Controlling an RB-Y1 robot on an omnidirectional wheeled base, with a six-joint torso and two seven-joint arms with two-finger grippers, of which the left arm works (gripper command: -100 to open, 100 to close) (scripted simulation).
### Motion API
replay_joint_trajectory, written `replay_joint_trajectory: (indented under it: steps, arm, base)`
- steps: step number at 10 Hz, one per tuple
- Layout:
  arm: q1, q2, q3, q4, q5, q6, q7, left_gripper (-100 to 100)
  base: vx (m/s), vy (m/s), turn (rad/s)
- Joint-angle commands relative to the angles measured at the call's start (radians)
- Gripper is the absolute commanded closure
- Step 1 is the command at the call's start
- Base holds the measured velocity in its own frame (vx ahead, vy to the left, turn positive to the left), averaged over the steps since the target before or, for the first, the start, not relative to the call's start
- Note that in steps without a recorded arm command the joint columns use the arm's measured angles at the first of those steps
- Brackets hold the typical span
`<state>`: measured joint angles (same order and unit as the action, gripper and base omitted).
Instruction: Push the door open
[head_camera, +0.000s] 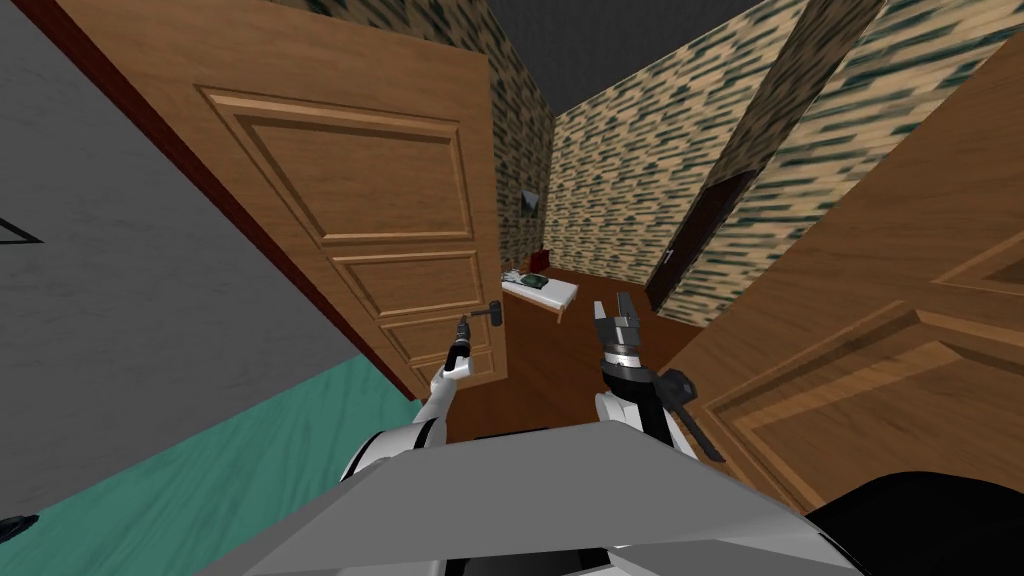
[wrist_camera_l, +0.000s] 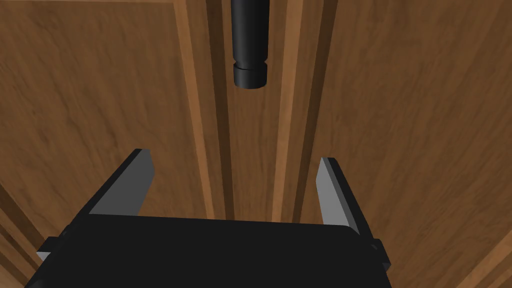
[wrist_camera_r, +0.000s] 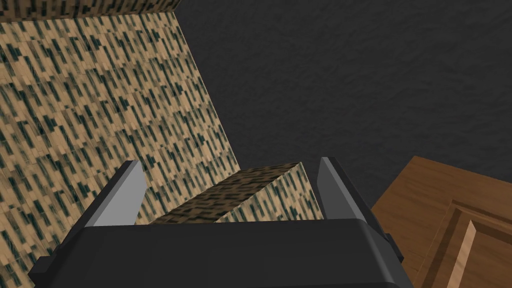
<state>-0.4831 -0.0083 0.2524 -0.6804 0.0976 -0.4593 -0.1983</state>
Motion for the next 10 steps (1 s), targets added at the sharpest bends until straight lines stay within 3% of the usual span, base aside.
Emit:
replay_joint_trajectory:
  steps: [1,6,8,10]
  arm:
    - [-0.004,-0.015,-0.005,0.002,0.000,0.003,0.001,-100]
    - [-0.011,-0.041,-0.009,0.010,0.001,0.000,-0.004,-100]
    - [-0.010,-0.032,-0.009,0.010,0.001,0.000,-0.003,-100]
    - [-0.010,-0.025,-0.009,0.010,0.001,0.000,-0.003,-100]
  base:
    - [-0.125,-0.155,0.054]
    - [-0.111,-0.152,-0.004]
    - [0.015,0.038,-0.002]
    - [0.078,0.166,-0.005]
